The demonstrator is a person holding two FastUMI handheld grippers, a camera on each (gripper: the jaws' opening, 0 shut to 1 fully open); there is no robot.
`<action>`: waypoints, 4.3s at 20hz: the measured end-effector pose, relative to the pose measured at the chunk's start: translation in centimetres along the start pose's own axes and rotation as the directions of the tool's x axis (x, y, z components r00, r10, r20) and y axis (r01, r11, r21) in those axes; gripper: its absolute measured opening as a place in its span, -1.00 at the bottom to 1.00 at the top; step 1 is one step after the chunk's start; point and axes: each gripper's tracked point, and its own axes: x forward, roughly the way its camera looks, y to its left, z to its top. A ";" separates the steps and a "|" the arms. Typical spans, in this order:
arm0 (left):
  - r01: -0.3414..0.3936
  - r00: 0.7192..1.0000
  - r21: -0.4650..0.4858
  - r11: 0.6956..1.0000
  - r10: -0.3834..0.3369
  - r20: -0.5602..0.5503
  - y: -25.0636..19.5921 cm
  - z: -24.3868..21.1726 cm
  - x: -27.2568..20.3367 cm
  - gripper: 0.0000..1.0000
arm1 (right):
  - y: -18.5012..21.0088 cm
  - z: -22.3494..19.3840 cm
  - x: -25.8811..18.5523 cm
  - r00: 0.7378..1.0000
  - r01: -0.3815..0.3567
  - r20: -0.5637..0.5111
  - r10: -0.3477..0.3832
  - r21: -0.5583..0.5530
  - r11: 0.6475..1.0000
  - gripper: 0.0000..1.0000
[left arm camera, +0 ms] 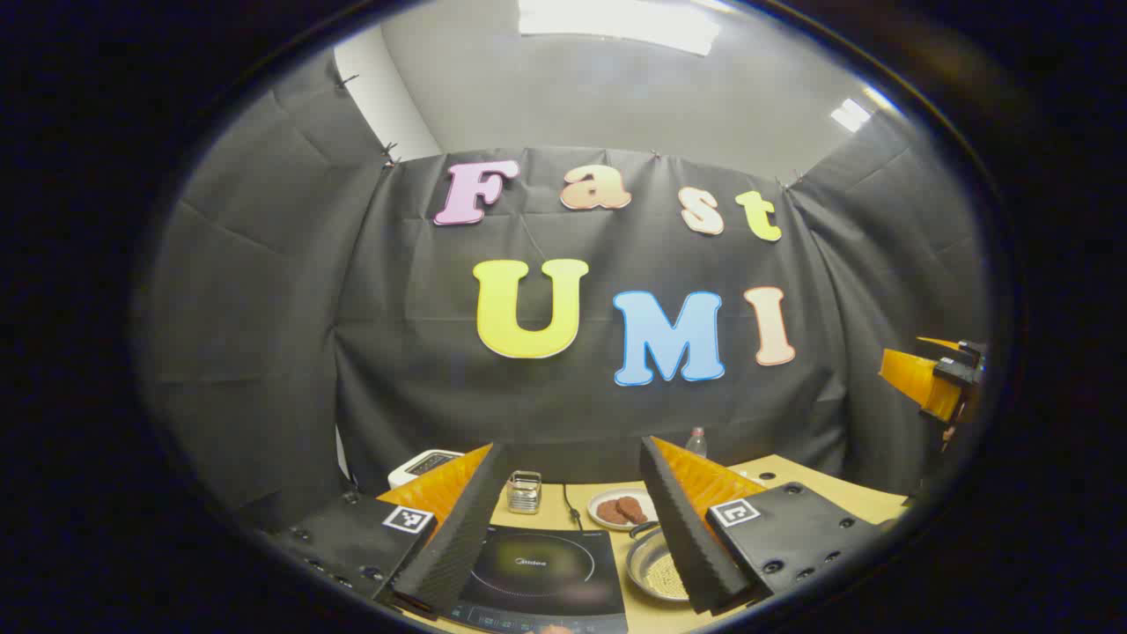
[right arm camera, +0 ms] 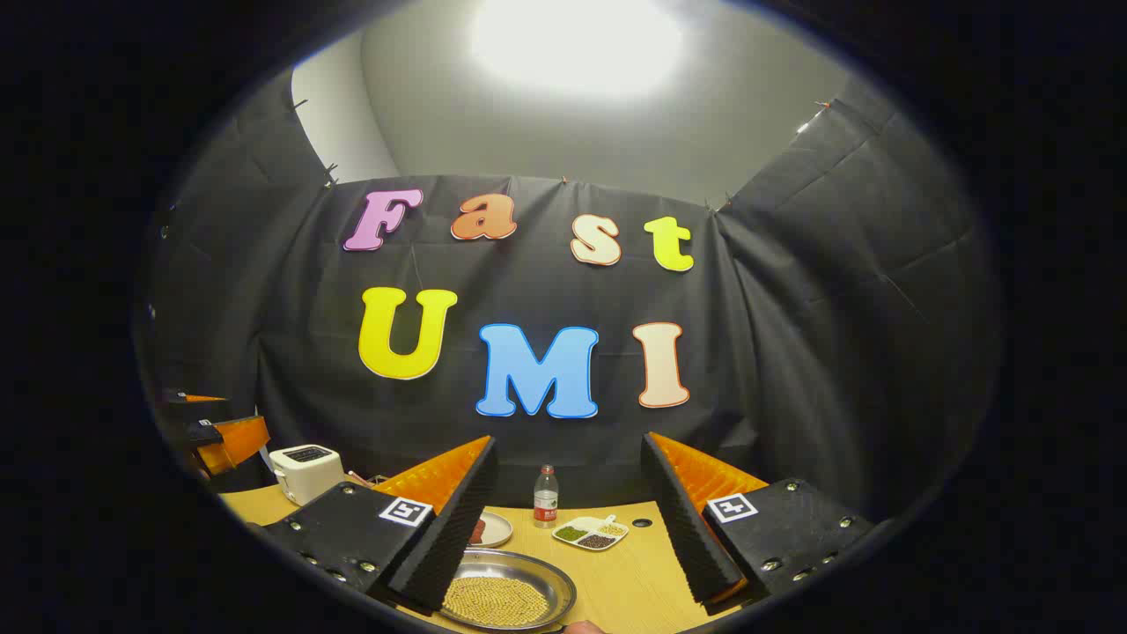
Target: First push the handle of the pot to place it horizontally, then grasp the pot with both hands and set it on the induction cooktop.
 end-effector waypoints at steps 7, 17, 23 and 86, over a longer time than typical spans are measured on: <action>-0.039 0.999 -0.005 0.999 0.039 0.004 1.2 0.2 0.4 1.00 | 0.1 -0.3 0.7 1.000 -0.006 -0.013 0.006 -0.003 1.000 0.96; -0.045 0.999 0.007 0.999 0.045 0.002 1.4 -0.4 0.3 0.96 | 0.7 -1.0 1.0 0.999 -0.017 -0.039 0.017 -0.009 1.000 0.96; -0.059 0.998 0.009 0.998 0.059 -0.012 2.0 -1.0 0.1 0.96 | 1.5 -1.4 1.1 0.997 -0.049 -0.053 0.048 -0.010 0.999 0.96; -0.218 0.967 0.084 0.972 0.227 -0.114 1.4 -6.6 4.0 0.86 | 5.6 -35.6 -8.5 0.242 -0.614 -0.873 0.424 0.200 0.763 -0.97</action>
